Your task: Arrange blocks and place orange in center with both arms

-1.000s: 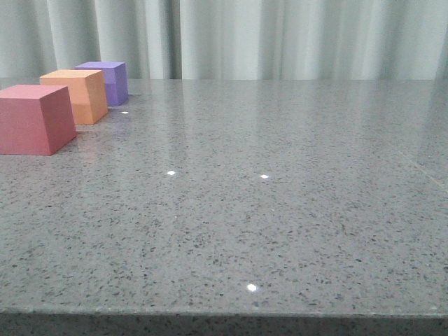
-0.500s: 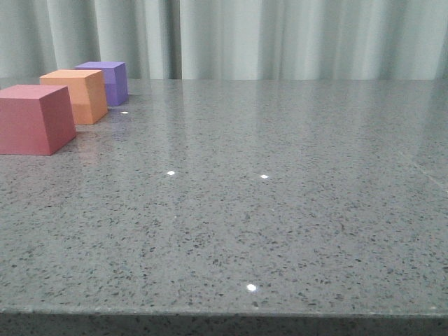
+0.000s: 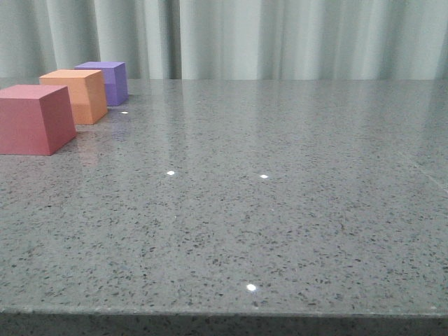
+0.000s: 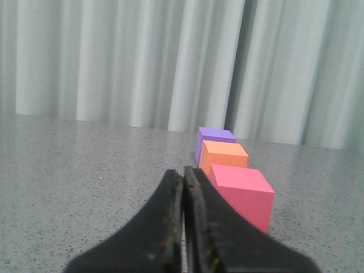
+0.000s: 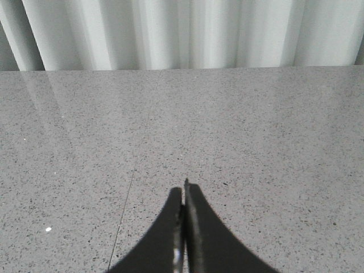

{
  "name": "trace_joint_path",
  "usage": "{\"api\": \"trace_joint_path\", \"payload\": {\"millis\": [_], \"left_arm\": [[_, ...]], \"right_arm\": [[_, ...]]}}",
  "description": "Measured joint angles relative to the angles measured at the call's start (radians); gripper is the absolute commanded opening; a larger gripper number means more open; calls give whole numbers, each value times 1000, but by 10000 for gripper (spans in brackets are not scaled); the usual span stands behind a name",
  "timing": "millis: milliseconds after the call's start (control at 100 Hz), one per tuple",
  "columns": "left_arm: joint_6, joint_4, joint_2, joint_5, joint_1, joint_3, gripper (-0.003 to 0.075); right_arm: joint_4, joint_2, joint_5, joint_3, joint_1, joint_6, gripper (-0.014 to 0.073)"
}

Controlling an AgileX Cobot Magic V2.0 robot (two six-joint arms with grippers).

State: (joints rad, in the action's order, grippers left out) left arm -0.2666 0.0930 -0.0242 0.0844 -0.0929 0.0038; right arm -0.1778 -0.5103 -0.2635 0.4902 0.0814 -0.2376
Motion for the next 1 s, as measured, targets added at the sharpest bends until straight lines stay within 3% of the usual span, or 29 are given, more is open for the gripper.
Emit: {"api": "trace_joint_path", "payload": {"millis": [1000], "left_arm": [[1,0,0,0,0,0,-20]], "right_arm": [[-20,25,0,0,0,0,-68]]}}
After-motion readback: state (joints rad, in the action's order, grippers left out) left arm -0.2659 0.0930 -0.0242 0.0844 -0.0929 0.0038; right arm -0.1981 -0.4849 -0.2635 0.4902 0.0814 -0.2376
